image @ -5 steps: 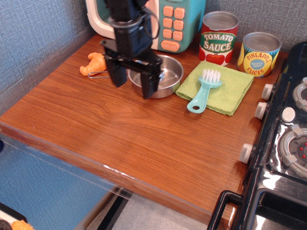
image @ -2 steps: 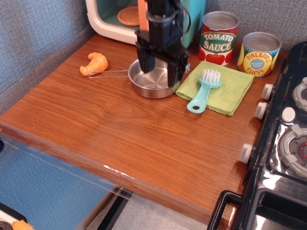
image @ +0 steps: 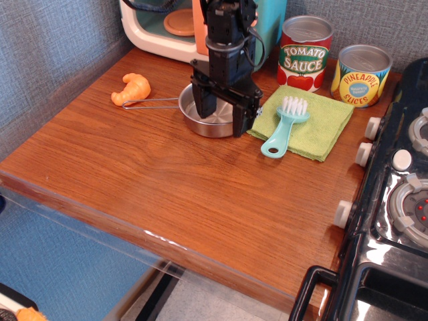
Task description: Put the silver pot in front of the crescent roll shape.
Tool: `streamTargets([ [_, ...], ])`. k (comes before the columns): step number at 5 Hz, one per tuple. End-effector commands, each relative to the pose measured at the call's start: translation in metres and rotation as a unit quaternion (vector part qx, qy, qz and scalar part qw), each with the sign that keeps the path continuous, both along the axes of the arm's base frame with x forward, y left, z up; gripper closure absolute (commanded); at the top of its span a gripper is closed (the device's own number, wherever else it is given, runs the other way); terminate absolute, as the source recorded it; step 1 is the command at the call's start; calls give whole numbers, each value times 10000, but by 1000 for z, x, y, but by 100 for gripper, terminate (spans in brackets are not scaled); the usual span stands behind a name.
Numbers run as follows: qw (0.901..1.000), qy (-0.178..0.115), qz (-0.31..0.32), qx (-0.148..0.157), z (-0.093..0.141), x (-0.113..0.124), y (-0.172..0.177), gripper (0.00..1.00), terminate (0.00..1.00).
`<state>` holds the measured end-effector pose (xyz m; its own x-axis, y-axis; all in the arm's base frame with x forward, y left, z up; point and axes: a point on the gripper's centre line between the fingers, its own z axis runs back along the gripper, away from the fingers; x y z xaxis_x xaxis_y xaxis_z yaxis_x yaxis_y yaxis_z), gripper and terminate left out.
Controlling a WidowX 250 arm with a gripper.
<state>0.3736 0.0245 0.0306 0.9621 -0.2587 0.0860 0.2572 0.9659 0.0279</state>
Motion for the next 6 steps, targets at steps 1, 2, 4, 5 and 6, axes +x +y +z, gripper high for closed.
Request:
streamTargets([
  [1,9999,124,-1,45,-12,3,-2,0,0],
  [2,9997,190,116,-55,-19,2,-2,100,0],
  [4,9997,228,-51,-34,-8,-6,-2,100,0],
  [5,9998,79,-167,-110,16,-11,1,100,0],
  [6,9992,-342,-34,-215,56,-15,11,100,0],
])
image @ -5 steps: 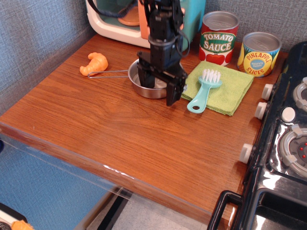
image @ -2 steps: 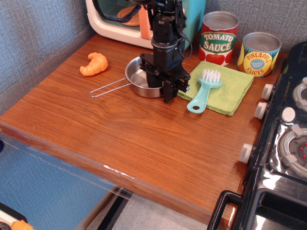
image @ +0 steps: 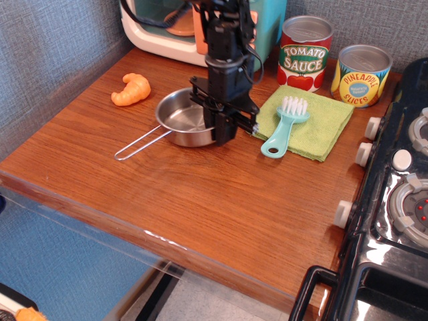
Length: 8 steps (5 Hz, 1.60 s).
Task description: Put the silver pot in front of the crescent roll shape.
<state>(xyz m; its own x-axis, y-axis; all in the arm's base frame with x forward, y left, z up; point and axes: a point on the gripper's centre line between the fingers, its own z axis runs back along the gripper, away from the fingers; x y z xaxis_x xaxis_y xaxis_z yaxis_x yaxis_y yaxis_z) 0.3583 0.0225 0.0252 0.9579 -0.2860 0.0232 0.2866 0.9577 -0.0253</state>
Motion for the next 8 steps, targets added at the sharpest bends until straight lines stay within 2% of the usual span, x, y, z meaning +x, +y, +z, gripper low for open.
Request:
streamTargets([
  [1,9928,-1096,466,-130,102,-14,26,100,0],
  [2,9877,-928,1261,12,105,-39,54,100,0],
  [3,9736,-726,2164,0,88,-63,82,100,0],
  [4,9582,-540,2799,261,67,-79,96,100,0],
  [5,9468,-381,3154,511,44,-83,102,100,0],
  [6,9331,-334,3514,681,30,-74,112,100,0],
  [7,9199,-334,3876,503,26,-58,119,100,0],
  [8,9114,-330,4084,370,25,-46,126,100,0],
])
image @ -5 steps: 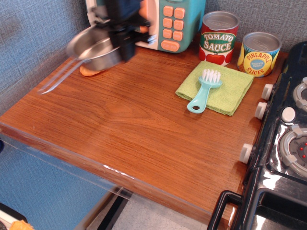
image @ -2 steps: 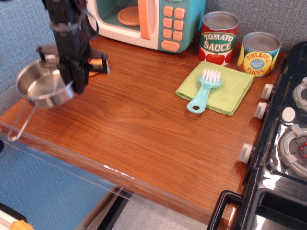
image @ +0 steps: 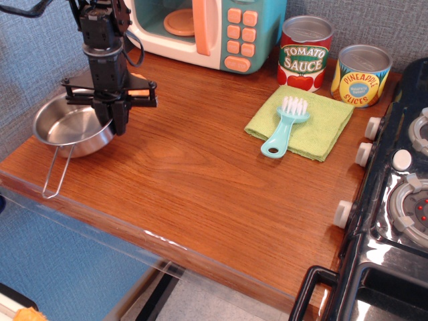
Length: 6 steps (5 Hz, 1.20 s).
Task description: Put the silver pot in front of the crescent roll shape.
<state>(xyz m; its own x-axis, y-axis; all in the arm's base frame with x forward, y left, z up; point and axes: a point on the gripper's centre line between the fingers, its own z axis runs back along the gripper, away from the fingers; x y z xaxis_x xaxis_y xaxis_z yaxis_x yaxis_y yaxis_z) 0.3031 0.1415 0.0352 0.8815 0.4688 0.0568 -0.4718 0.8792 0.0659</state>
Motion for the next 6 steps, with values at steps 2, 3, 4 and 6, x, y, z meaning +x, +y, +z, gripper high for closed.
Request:
streamTargets([
  [2,9989,-221,403,-133,10,16,9,100,0],
  [3,9991,-257,291,-198,13,15,2,0,0],
  [4,9988,-345,261,-234,20,14,-2,0,0],
  [6,9940,-923,-567,-140,77,1,-19,0,0],
])
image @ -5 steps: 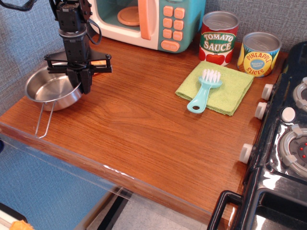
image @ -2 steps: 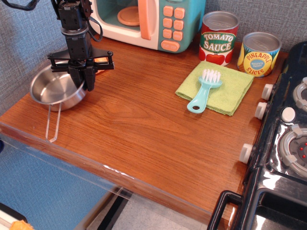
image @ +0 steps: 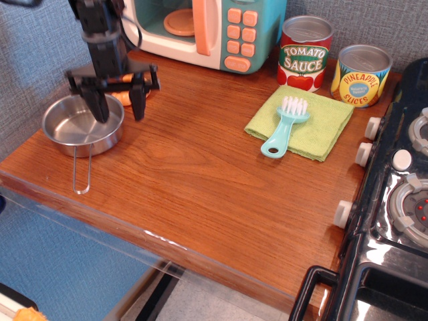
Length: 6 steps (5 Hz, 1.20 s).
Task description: Put the silver pot in front of the crescent roll shape.
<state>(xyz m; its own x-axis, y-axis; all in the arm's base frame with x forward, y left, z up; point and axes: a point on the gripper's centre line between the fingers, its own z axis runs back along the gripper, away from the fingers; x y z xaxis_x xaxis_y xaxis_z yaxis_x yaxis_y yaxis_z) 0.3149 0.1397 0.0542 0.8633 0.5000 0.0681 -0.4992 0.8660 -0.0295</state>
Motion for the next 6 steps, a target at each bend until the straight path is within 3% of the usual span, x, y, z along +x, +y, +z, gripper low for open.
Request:
streamTargets([
  [1,9776,-774,-1925,343,79,-18,-32,0,0],
  [2,9634,-594,-2582,420,72,-22,-40,0,0],
  [3,9593,-402,-2758,460,62,-26,-43,0,0],
  [4,9653,-726,-2370,820,57,-34,-45,0,0],
  [5,9653,-726,-2370,820,57,-34,-45,0,0],
  [6,9653,-726,-2370,820,57,-34,-45,0,100],
])
